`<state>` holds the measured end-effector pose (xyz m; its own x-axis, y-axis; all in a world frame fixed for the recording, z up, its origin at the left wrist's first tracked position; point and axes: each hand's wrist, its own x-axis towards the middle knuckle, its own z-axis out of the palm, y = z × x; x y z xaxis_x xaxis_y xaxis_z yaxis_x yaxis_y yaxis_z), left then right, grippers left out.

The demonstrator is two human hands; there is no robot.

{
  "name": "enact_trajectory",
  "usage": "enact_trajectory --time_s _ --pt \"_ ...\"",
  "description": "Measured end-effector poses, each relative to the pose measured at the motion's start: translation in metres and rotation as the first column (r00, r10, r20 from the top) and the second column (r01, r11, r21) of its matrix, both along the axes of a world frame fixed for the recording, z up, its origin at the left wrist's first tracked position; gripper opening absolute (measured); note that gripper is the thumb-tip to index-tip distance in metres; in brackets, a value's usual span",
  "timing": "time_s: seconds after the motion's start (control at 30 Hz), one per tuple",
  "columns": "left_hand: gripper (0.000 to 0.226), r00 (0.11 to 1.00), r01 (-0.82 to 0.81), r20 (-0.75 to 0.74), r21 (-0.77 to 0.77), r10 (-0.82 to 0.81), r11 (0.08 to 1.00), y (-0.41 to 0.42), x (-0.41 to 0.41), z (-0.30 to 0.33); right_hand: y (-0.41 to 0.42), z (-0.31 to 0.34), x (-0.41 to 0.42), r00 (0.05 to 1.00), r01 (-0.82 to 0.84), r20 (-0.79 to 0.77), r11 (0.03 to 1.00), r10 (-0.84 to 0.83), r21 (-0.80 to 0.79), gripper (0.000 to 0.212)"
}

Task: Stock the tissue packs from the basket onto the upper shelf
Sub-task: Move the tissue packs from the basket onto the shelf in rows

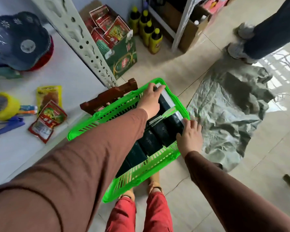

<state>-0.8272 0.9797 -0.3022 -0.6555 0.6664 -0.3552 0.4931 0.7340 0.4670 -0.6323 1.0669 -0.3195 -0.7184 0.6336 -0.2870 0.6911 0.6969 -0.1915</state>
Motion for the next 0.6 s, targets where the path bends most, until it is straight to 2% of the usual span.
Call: enact_trajectory --time_s 0.1,0.13,0.2,0.3,0.4,0.5,0.6 --pt "0.072 0.931 0.120 -0.317 -0.201 -0.180 0.972 0.009 -0.004 -0.015 0.006 -0.008 0.000 0.999 -0.031 0.017 0.996 0.029 0.084 0.049" --pt "0.069 0.898 0.147 -0.376 -0.235 -0.229 0.961 0.009 -0.006 -0.019 0.006 -0.011 0.001 0.999 -0.042 0.015 0.995 0.040 0.088 0.049" --pt "0.067 0.846 0.239 -0.403 -0.299 -0.349 0.924 0.008 -0.007 -0.028 0.005 -0.016 0.004 0.995 -0.102 0.018 0.992 0.101 0.070 0.055" --pt "0.067 0.809 0.342 -0.361 -0.353 -0.464 0.871 0.009 -0.007 -0.029 0.007 -0.022 0.008 0.979 -0.197 0.060 0.980 0.197 -0.005 0.071" --pt "0.061 0.863 0.323 -0.270 -0.355 -0.427 0.878 0.002 -0.015 -0.019 0.018 -0.022 0.006 0.988 -0.144 0.034 0.978 0.151 -0.151 0.070" --pt "0.061 0.954 0.208 -0.135 -0.351 -0.269 0.913 -0.026 -0.027 -0.001 0.032 -0.007 0.000 0.999 -0.046 -0.043 0.912 0.031 -0.407 0.071" --pt "0.052 0.999 0.031 0.037 -0.274 -0.021 0.961 -0.071 -0.029 0.042 0.048 0.026 -0.015 0.998 0.054 0.007 0.750 -0.065 -0.660 0.073"
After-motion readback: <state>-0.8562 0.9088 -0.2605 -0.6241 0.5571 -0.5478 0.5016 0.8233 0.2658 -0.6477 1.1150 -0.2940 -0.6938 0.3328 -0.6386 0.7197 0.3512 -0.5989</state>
